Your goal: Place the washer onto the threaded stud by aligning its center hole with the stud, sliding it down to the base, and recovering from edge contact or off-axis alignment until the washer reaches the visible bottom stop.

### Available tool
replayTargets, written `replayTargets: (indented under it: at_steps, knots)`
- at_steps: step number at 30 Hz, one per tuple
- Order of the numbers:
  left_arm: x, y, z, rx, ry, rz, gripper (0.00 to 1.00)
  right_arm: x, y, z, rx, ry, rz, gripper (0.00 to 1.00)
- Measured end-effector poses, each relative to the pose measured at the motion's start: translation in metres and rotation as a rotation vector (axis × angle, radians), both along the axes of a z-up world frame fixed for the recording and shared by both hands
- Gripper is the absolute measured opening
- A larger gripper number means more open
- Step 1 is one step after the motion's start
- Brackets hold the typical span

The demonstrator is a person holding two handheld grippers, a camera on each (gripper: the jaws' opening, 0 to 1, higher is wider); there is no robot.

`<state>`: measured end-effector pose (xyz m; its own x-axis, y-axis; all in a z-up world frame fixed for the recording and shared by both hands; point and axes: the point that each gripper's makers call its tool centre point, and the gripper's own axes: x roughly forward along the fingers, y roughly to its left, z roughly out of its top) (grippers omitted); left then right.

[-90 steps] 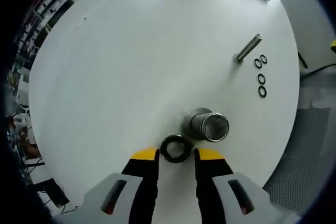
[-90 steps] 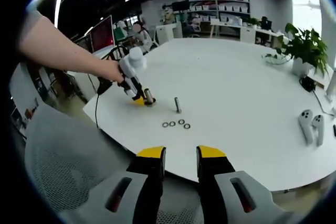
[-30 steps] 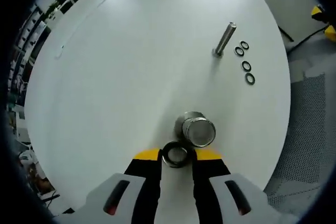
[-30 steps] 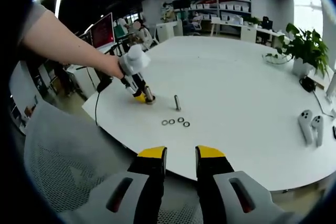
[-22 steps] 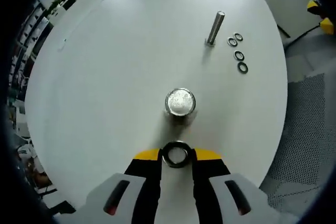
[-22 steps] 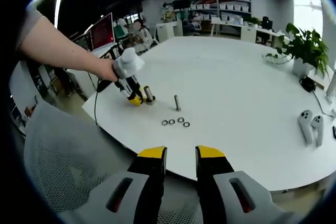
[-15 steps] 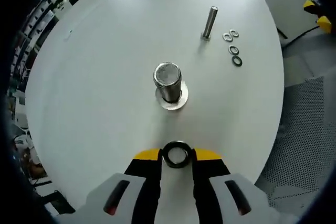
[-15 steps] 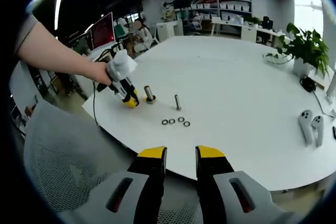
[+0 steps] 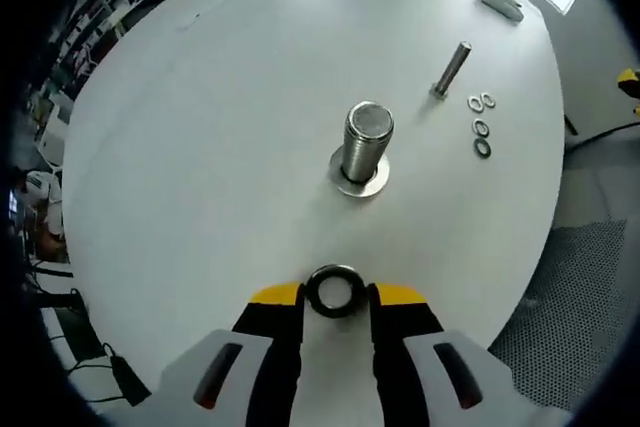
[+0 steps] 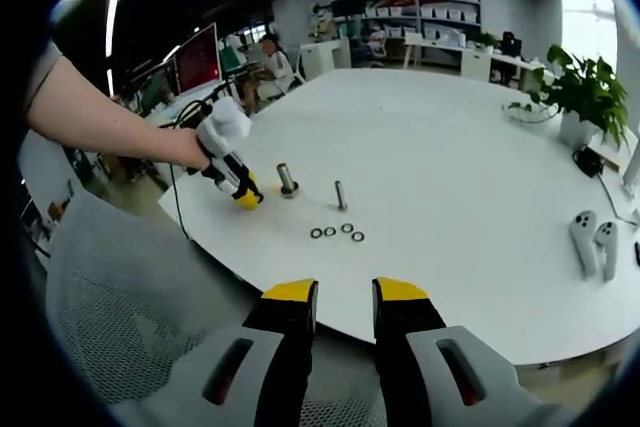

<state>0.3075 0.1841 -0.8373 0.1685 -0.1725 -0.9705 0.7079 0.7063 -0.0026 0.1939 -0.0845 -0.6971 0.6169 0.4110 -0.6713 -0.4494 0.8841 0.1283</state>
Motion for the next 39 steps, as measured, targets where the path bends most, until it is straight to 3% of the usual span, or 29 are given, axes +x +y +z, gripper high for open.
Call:
replayTargets:
  at_steps: [9, 20, 23, 25, 28, 36, 37, 38, 39]
  knots:
    - [-0.001, -0.001, -0.002, 0.033, 0.032, 0.036, 0.31, 0.000, 0.001, 0.001, 0.008, -0.004, 0.000, 0.24]
    - [-0.003, 0.000, -0.002, 0.072, 0.066, 0.029, 0.29, 0.001, 0.001, 0.002, 0.009, -0.006, 0.000, 0.24]
    - [-0.001, 0.001, -0.001, 0.049, 0.045, 0.049, 0.27, 0.001, 0.001, 0.001, 0.009, -0.005, 0.002, 0.24]
    - [0.003, 0.000, -0.001, -0.007, -0.014, 0.070, 0.24, 0.001, 0.001, 0.001, 0.009, -0.005, 0.001, 0.24]
    - [-0.001, 0.000, 0.000, -0.003, -0.014, 0.061, 0.23, 0.000, 0.001, 0.001, 0.008, -0.003, 0.002, 0.24]
    - [0.002, -0.005, -0.002, 0.070, 0.053, 0.034, 0.20, 0.000, 0.001, 0.000, 0.005, 0.000, 0.004, 0.24]
    - [0.002, -0.005, -0.002, 0.068, 0.045, 0.024, 0.20, 0.000, 0.001, 0.000, 0.005, 0.000, 0.005, 0.24]
    - [0.006, -0.013, 0.000, 0.006, 0.007, 0.034, 0.08, 0.000, 0.001, 0.000, 0.004, 0.000, 0.005, 0.24]
    - [-0.003, -0.005, -0.003, 0.050, 0.048, 0.034, 0.00, 0.000, 0.001, 0.000, 0.004, 0.000, 0.004, 0.24]
